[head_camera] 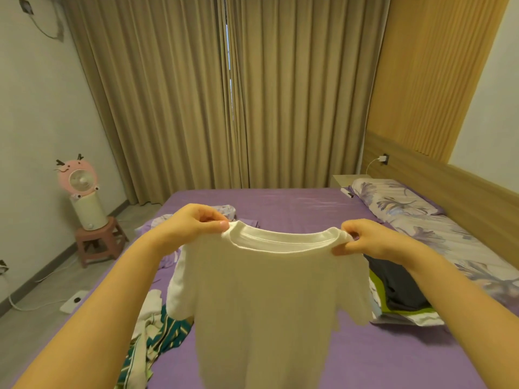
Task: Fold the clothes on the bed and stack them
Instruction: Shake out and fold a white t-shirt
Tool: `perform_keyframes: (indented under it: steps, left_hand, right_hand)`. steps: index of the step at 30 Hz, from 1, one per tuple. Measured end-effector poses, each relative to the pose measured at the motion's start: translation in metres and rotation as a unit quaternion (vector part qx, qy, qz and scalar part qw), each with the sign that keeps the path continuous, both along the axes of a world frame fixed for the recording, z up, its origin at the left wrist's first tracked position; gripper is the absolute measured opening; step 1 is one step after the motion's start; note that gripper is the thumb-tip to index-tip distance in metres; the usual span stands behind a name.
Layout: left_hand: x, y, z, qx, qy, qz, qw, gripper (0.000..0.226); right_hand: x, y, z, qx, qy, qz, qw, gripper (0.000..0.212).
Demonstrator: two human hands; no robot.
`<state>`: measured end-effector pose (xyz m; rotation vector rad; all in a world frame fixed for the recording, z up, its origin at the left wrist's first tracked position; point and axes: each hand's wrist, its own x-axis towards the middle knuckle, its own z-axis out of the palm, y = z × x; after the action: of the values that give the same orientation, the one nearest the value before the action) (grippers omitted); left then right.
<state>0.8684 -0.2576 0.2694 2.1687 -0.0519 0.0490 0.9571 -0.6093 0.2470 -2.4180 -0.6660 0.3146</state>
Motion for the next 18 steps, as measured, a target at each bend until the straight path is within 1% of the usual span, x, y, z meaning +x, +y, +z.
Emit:
perform_keyframes:
  steps: [2,4,6,8,10,13,16,18]
  left_hand:
    - [0.002,0.002,-0.002,-0.004,-0.006,0.025,1.0,0.019]
    - [0.005,0.0,-0.006,-0.01,-0.023,0.072,0.997,0.025]
    - [0.008,-0.003,-0.011,-0.008,-0.043,0.116,0.992,0.028]
    - [0.011,-0.009,-0.016,-0.002,-0.063,0.138,0.988,0.023]
    - [0.012,-0.016,-0.02,-0.006,-0.082,0.152,0.985,0.017]
    - [0.014,-0.025,-0.021,-0.01,-0.101,0.144,0.984,0.014]
    - [0.012,-0.03,-0.018,-0.045,-0.1,0.111,0.988,0.01]
    - [0.01,-0.031,-0.016,-0.048,-0.092,0.084,0.991,0.007]
  right_hand:
    - [-0.004,0.003,0.002,0.038,-0.012,0.001,0.999,0.03]
    - [-0.007,0.005,0.004,0.086,-0.017,0.005,0.996,0.037]
    - [-0.009,0.007,0.006,0.127,-0.02,0.007,0.992,0.037]
    - [-0.011,0.01,0.01,0.16,-0.026,0.009,0.987,0.041]
    - [-0.014,0.012,0.015,0.19,-0.022,0.006,0.981,0.052]
    - [-0.016,0.012,0.019,0.221,-0.001,-0.009,0.975,0.055]
    - [-0.012,0.006,0.018,0.239,0.044,-0.022,0.97,0.061]
    - [-0.011,-0.001,0.018,0.236,0.087,-0.031,0.967,0.047]
